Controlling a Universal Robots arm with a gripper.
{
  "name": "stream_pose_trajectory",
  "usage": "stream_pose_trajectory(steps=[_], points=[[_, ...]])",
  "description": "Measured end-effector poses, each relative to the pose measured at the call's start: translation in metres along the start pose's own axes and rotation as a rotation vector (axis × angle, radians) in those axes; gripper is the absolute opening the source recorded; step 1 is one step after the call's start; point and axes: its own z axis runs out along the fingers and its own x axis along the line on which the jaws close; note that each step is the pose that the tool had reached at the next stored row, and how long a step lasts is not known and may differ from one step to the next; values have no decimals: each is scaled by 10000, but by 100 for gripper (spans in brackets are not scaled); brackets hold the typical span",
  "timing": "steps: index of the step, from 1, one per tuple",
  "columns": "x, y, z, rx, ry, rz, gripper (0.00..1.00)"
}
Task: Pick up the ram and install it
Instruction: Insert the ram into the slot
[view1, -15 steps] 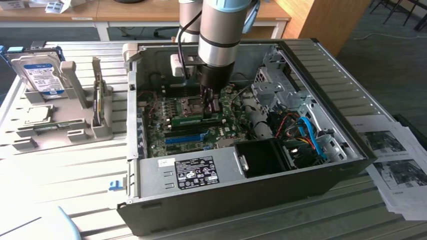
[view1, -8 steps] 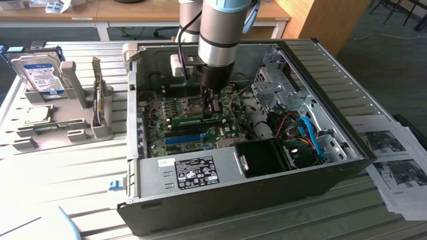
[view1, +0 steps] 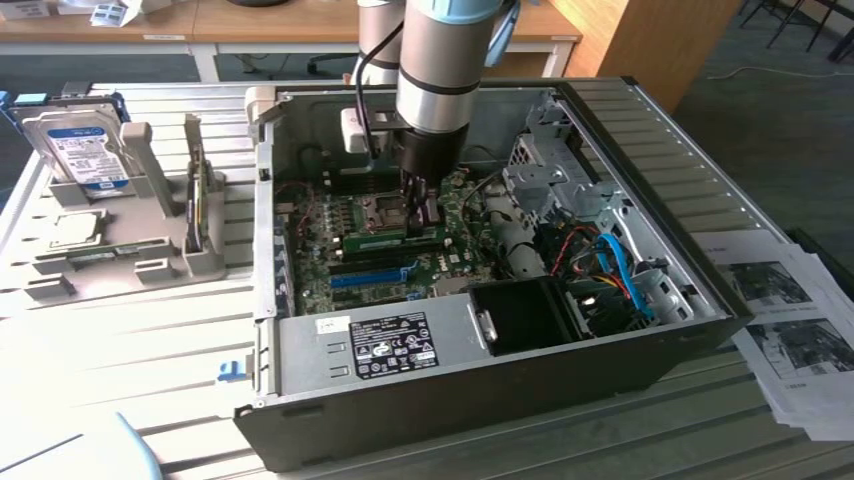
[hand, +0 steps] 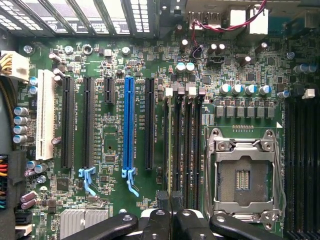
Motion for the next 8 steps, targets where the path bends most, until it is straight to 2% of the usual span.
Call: stream_pose_trajectory(steps=[8], points=[[0,4,-3,-8,2,1,11]])
